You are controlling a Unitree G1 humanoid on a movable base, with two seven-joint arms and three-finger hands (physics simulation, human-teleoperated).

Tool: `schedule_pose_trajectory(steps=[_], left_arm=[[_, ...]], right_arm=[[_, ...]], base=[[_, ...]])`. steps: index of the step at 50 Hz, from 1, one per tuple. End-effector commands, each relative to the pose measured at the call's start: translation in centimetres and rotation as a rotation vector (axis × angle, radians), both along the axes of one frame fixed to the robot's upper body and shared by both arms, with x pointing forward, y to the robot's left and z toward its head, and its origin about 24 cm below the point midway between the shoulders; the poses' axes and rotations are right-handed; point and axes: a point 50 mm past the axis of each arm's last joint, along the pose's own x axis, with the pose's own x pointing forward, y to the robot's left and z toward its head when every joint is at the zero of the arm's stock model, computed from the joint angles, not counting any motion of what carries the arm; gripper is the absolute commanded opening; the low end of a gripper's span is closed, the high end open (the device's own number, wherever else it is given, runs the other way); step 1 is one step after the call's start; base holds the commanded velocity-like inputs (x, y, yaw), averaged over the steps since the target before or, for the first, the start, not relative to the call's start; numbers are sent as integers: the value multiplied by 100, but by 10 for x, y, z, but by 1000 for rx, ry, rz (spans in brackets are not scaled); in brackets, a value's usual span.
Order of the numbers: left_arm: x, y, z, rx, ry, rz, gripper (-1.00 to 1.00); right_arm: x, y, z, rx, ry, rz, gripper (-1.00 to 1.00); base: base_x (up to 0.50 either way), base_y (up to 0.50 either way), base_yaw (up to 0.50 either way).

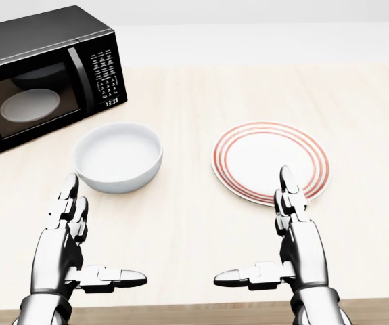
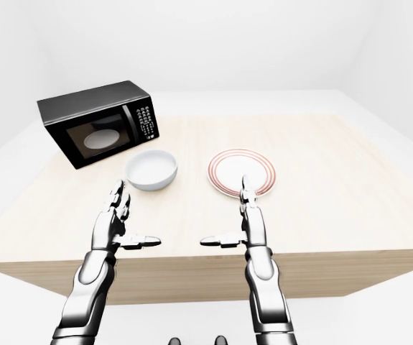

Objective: Pick up the white bowl and put it on the plate.

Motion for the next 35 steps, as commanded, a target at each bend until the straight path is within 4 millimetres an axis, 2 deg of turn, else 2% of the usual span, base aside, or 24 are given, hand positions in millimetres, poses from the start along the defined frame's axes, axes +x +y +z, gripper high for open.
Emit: schedule_pose_trajectory(steps=[1, 15, 19, 35], left_arm=[[0, 0, 0, 0, 0, 1, 100], [0, 0, 0, 0, 0, 0, 100], [0, 0, 0, 0, 0, 0, 100], [0, 0, 0, 1, 0, 0, 100]], right_arm=[[0, 2, -1, -3, 1, 7, 100], [1, 4, -4, -4, 6, 10, 100], [2, 7, -11, -2, 35, 26, 100], [1, 9, -10, -17, 47, 31, 100]], base=[[0, 40, 0], [0, 40, 0], [0, 0, 0], [0, 0, 0]])
